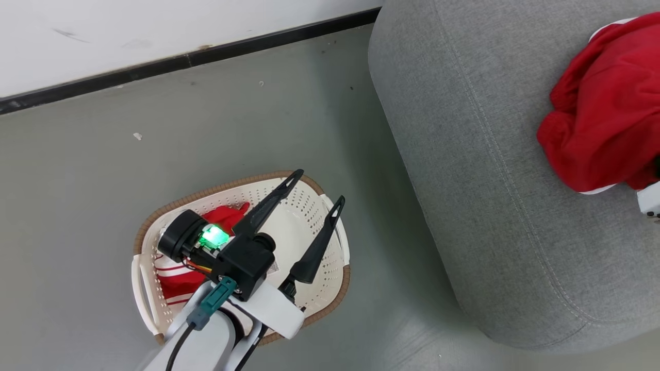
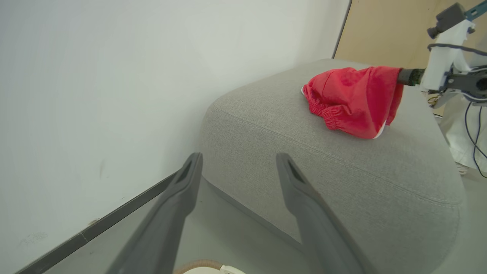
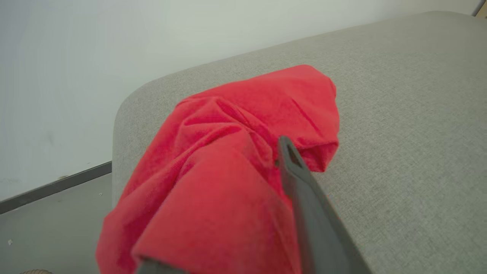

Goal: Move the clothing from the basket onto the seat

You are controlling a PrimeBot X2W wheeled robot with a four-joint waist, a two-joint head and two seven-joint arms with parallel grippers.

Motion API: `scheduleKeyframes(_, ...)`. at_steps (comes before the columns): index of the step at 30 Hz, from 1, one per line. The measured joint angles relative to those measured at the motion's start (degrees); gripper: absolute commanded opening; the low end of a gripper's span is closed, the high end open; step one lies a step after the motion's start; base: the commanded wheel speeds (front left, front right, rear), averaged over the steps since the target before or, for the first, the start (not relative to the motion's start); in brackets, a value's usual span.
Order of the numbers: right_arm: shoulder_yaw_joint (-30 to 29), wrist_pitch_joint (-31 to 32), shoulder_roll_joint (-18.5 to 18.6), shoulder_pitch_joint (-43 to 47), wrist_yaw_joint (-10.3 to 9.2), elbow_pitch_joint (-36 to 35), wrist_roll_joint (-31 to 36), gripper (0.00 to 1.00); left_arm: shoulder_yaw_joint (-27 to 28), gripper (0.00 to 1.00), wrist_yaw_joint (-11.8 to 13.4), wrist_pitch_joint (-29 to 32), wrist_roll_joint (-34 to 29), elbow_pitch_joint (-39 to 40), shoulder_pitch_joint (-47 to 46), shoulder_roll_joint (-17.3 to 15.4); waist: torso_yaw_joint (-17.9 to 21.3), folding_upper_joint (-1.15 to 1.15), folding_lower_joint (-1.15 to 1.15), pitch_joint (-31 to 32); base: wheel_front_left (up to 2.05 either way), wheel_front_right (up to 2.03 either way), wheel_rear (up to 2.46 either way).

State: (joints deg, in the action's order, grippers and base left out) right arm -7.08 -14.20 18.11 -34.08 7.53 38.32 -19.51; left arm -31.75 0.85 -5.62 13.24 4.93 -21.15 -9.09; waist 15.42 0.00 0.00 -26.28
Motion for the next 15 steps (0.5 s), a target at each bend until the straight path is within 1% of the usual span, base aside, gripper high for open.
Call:
scheduleKeyframes(5, -0.19, -0.02, -0.42, 4.13, 0.00, -3.81, 0.74, 1.00, 0.78, 1.00, 0.01, -0.62, 0.07, -0.36, 0.01, 0.05, 0.57, 0.00, 0.00, 0.58, 0.00, 0.00, 0.00)
scheduleKeyframes(12, -0.15, -0.10, -2.15, 11.52, 0.00, -9.77, 1.97, 1.00, 1.49, 1.00, 0.01, -1.74, 0.56, -1.07, 0.11, 0.12, 1.81, 0.00, 0.00, 1.52, 0.00, 0.00, 0.00)
scheduleKeyframes(15, -1.52, -0.18, -4.03, 16.36, 0.00, -13.19, 2.14, 1.00, 2.12, 1.00, 0.09, -2.32, 0.89, -1.67, 0.27, 0.07, 2.84, 0.00, 0.00, 2.03, 0.00, 0.00, 0.00)
